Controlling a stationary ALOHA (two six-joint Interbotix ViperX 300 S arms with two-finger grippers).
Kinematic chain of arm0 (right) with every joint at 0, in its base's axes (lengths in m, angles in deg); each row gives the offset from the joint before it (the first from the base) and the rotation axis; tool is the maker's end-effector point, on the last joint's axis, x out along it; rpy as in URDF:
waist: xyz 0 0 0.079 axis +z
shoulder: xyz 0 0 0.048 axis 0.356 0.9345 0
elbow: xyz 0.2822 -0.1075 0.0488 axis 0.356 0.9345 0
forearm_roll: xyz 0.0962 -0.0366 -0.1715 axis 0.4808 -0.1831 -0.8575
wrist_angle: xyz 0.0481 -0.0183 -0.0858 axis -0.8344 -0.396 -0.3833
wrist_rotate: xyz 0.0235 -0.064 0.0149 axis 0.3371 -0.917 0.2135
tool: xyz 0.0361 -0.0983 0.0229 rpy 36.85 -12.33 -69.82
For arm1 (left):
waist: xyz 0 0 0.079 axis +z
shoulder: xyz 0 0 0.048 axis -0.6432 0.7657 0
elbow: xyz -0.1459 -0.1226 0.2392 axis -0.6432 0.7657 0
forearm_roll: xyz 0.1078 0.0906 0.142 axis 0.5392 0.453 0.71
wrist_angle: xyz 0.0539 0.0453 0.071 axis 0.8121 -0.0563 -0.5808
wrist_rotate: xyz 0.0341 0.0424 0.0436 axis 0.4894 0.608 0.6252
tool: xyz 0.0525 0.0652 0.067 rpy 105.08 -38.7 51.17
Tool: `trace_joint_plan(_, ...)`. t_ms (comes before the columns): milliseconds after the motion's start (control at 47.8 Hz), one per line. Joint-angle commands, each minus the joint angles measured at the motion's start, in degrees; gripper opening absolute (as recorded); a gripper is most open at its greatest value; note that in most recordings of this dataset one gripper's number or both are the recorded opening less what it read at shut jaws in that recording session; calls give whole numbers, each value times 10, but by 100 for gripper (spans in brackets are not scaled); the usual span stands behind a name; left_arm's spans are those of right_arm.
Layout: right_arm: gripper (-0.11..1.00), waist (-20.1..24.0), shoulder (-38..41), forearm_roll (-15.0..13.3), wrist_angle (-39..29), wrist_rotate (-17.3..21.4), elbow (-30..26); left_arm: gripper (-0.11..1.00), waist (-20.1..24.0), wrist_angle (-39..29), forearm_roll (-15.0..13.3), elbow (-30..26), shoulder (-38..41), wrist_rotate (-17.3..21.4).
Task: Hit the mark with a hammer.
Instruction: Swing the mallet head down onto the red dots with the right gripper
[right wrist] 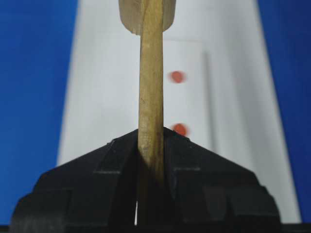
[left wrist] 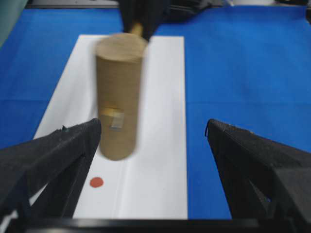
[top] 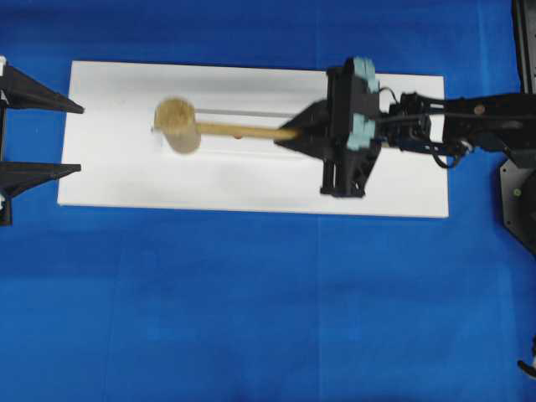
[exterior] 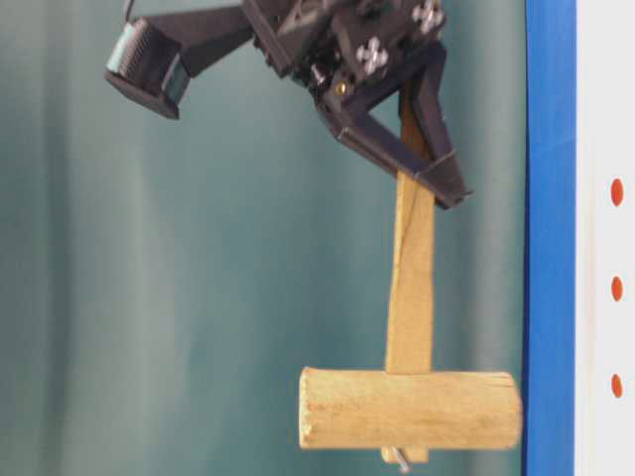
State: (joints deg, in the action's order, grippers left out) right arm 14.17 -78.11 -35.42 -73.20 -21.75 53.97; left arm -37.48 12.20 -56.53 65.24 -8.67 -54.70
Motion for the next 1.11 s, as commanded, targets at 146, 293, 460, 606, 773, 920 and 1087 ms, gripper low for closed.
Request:
trace_joint_plan(146, 2, -25, 0, 0, 11, -3, -20, 87, 2, 7, 0, -8, 6, -1)
trace_joint_plan(293, 2, -25, 0, 0, 9, -3, -17, 87, 2, 7, 0, -7, 6, -1)
trace_joint_plan(460, 2, -25, 20, 2, 10, 1, -14, 87, 2, 7, -1, -8, 6, -1)
trace_joint_plan(606, 2, -22, 80, 16, 11, 4, -14, 87, 2, 7, -1, -7, 5, -1)
trace_joint_plan(773, 2, -22, 113, 34, -7, 3, -16, 87, 2, 9, 0, -8, 5, -1)
trace_joint_plan(920, 2, -22, 88, 33, -2, -1, -11, 87, 2, 8, 0, -8, 4, -1)
trace_joint_plan(1087, 2, -22, 20, 25, 3, -6, 0, 87, 2, 8, -1, -8, 4, -1)
